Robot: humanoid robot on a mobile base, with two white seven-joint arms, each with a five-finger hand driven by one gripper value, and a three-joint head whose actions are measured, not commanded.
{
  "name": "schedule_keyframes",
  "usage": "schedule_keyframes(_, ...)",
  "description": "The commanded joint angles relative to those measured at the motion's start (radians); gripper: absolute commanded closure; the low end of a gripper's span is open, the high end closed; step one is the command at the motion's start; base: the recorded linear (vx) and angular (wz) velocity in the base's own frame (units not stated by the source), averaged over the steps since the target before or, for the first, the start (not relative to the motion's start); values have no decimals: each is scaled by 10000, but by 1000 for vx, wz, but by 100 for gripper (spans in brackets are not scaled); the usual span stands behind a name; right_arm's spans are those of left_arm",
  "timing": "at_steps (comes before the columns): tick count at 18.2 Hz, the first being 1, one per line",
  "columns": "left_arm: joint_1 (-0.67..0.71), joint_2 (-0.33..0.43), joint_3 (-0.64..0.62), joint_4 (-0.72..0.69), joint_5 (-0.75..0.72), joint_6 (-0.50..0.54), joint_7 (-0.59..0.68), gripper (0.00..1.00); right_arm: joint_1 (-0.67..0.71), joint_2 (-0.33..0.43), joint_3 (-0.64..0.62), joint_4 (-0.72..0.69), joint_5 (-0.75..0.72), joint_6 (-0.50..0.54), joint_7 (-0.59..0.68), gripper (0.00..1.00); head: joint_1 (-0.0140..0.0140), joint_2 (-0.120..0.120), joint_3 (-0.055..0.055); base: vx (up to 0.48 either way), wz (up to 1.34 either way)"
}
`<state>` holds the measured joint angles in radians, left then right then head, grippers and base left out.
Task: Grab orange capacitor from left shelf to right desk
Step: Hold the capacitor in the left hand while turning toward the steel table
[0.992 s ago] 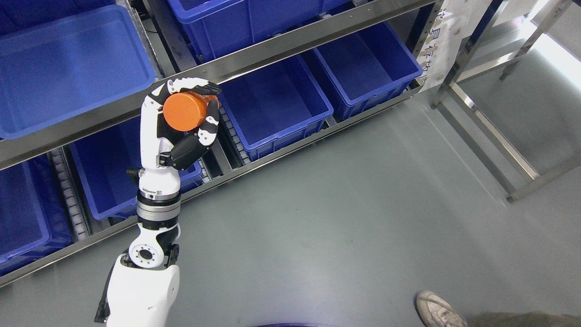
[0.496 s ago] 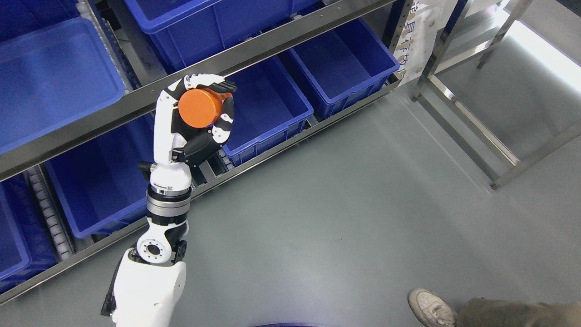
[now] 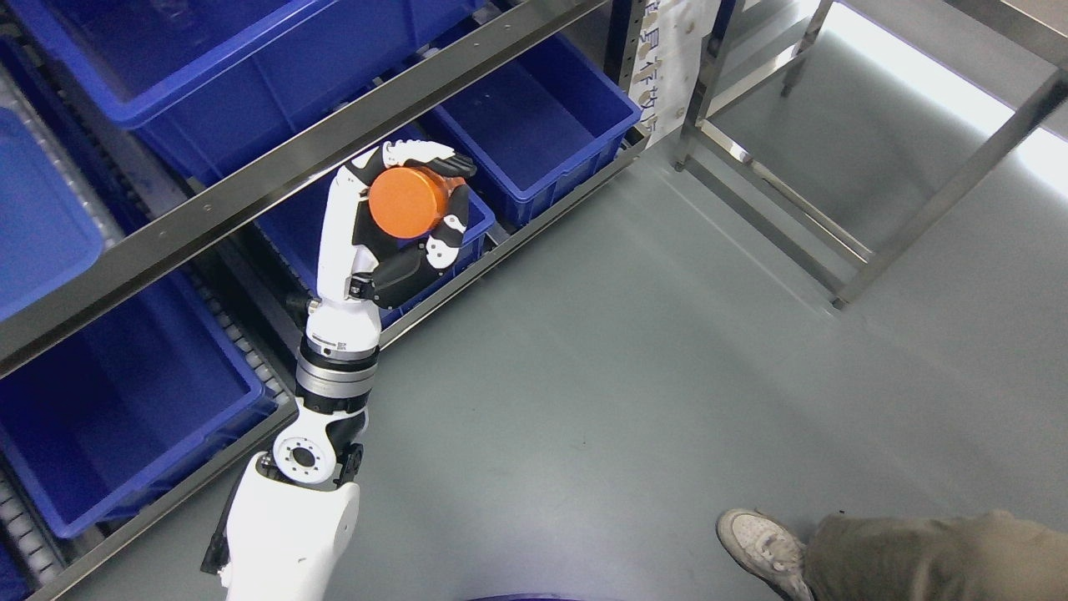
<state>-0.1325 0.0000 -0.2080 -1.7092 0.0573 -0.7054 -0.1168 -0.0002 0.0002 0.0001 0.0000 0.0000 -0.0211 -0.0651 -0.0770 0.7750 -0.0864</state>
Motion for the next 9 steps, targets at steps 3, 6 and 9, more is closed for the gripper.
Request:
schedule_keyframes(3, -56, 174, -773, -12, -6, 228, 2, 98, 217, -177, -124, -175, 61, -19, 7, 0, 0, 0, 0, 125, -375)
schedule_keyframes(6, -56, 174, -773, 3, -6, 228, 2, 98, 217, -177, -124, -175, 61, -19, 7, 0, 0, 0, 0, 184, -340)
schedule_keyframes(9, -71, 174, -803, 3, -6, 259, -13, 98, 217, -177, -124, -175, 61, -19, 7, 0, 0, 0, 0, 230, -253)
